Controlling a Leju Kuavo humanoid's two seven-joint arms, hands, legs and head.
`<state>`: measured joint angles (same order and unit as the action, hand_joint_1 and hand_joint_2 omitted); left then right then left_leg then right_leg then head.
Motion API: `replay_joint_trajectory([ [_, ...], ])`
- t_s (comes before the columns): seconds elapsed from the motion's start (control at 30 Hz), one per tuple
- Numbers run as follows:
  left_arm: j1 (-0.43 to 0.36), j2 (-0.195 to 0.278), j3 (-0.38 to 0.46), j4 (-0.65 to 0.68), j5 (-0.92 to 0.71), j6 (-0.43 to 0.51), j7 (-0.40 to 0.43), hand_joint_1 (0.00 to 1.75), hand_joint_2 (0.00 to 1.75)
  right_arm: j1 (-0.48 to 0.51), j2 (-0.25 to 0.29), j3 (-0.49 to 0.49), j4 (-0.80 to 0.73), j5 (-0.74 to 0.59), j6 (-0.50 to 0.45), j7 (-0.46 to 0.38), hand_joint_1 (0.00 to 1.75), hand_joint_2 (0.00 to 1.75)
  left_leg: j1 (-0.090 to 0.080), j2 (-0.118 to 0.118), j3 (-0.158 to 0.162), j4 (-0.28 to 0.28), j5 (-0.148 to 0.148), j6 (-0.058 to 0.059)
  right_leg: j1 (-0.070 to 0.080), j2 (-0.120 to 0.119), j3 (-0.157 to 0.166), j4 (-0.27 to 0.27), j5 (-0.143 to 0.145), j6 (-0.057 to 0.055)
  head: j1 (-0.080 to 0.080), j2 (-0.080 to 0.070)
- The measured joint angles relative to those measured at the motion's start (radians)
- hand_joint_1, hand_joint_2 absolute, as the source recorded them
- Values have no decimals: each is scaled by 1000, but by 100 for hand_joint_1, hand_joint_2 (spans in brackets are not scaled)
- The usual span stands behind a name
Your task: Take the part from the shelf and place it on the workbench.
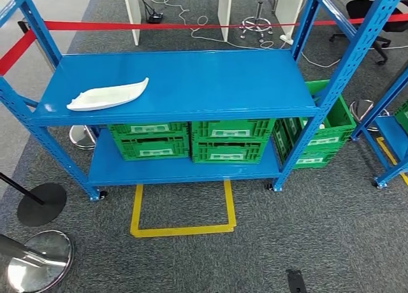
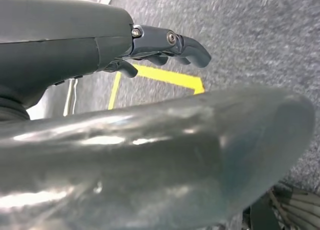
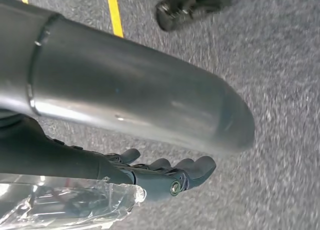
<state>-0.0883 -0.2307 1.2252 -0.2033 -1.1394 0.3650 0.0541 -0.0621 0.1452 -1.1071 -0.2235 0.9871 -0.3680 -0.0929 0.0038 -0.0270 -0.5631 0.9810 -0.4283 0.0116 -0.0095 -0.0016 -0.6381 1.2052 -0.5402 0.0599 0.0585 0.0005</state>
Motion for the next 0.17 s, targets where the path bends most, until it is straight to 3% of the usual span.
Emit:
replay_joint_trajectory([
  [0.07,-1,1,4,0,0,-8,4,0,0,-4,0,-2,0,-6,18,13,0,0,-1,-8,0,3,-2,-9,-4,9,58,-130,55,0,0,0],
  [0.1,-2,1,5,0,0,-9,6,0,0,-5,0,-4,1,-9,24,20,0,0,-2,-11,-1,5,-2,-15,-5,14,76,-167,65,-4,-1,0],
  [0.13,-2,2,6,0,1,-9,8,0,44,-6,0,-6,1,-11,28,26,0,44,-4,-12,-4,6,-2,-18,-6,18,82,-182,66,-7,-1,0],
  [0.17,-2,3,7,0,1,-9,8,0,58,-7,1,-7,1,-13,31,29,0,58,-6,-13,-6,7,-2,-19,-6,18,83,-185,67,-11,-2,0],
])
